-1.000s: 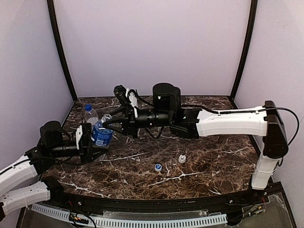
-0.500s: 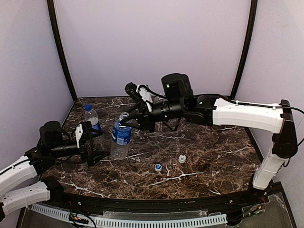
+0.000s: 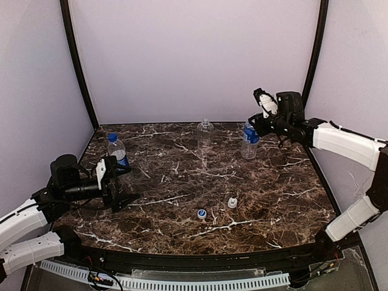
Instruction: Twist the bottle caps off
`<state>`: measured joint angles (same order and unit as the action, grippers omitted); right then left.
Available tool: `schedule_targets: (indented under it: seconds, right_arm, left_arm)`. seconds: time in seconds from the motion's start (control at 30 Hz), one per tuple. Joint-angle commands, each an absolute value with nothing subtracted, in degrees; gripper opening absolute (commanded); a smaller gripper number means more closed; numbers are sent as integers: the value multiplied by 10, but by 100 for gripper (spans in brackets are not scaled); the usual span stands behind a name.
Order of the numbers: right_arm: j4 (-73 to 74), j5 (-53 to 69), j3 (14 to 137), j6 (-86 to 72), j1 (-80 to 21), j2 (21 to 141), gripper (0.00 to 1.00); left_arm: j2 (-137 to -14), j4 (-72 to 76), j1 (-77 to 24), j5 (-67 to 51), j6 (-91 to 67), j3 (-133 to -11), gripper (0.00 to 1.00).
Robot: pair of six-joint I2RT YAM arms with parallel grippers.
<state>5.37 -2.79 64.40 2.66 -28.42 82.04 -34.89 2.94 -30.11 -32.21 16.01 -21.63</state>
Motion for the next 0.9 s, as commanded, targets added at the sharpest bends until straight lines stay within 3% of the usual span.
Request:
schedule_targets:
  seconds: [0.0,0.23,0.57,0.63,0.83,0.87]
  right_arm:
    - [-76,-37,672,18,-233,899,0]
    - [-90,-30,744,35,-214,1008,0]
    - [-126,-13,730,15,-211,1036,0]
    - [-122,-18,732,13,-211,1035,20]
    - [-83,-14,761,11,-211,1032,95]
    - [-75,-18,768,12,-211,1031,98]
  left_arm:
    - [-344,5,-299,-326,178,-231,99]
    - [-347,-12,-297,-328,187,-233,99]
    - [-349,-12,-296,-332,190,-230,99]
    - [-350,-9,-296,-333,191,-229,99]
    - [-347,-2,-296,-335,182,-229,99]
    - [-345,-2,-296,-328,173,-233,99]
